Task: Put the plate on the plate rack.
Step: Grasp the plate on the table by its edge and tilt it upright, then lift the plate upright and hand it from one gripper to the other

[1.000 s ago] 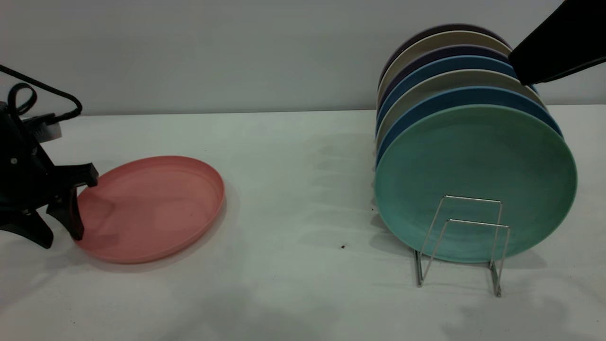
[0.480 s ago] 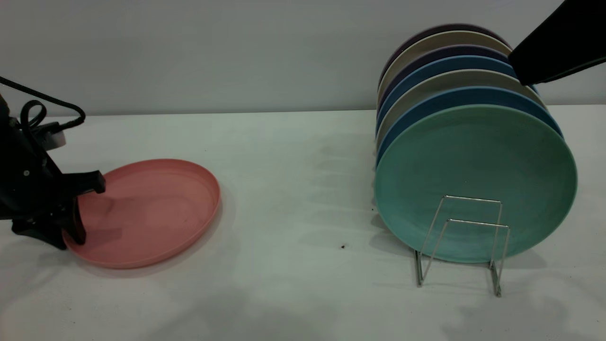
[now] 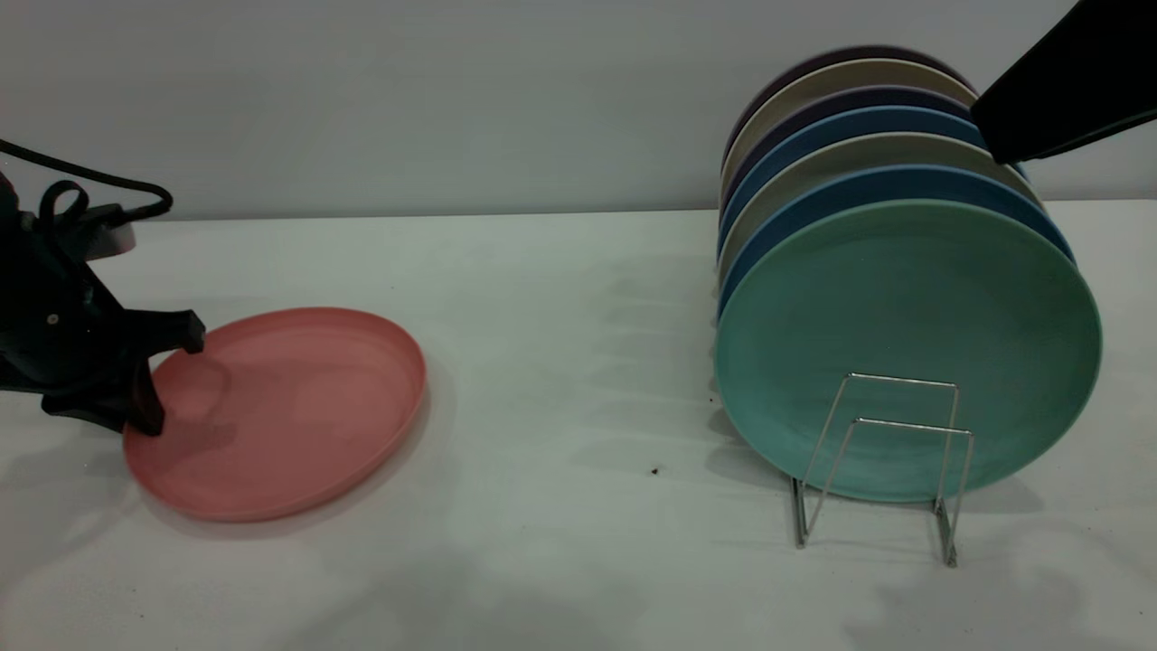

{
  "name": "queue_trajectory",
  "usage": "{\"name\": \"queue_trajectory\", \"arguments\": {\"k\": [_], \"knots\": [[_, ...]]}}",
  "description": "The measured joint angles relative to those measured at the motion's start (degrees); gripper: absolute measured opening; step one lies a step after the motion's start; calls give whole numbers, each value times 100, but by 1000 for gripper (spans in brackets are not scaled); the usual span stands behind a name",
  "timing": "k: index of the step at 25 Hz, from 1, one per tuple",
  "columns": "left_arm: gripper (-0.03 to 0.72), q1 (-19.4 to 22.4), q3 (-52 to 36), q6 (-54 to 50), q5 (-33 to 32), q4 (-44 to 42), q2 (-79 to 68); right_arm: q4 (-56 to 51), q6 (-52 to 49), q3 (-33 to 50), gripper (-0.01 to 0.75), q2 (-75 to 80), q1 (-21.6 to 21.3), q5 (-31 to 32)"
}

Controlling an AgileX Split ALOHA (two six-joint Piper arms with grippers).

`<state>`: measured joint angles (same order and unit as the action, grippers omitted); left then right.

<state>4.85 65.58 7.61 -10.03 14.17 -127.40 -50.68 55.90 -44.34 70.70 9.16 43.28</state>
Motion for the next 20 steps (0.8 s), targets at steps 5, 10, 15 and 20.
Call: {"name": "queue_trajectory", "arguments": {"k": [5, 10, 15, 20], "knots": [[43, -235, 0, 959, -77, -21, 227, -12, 116, 0, 299, 0, 0, 88], [32, -751, 0, 1975, -225, -47, 614, -177, 354, 0, 299, 0, 0, 239], [19, -1185, 0, 2777, -574, -84, 1092, -507, 722, 0, 299, 0, 0, 433], [16, -1410, -5, 3313, -1090, -113, 1660, -818, 1071, 0, 299, 0, 0, 527]]}}
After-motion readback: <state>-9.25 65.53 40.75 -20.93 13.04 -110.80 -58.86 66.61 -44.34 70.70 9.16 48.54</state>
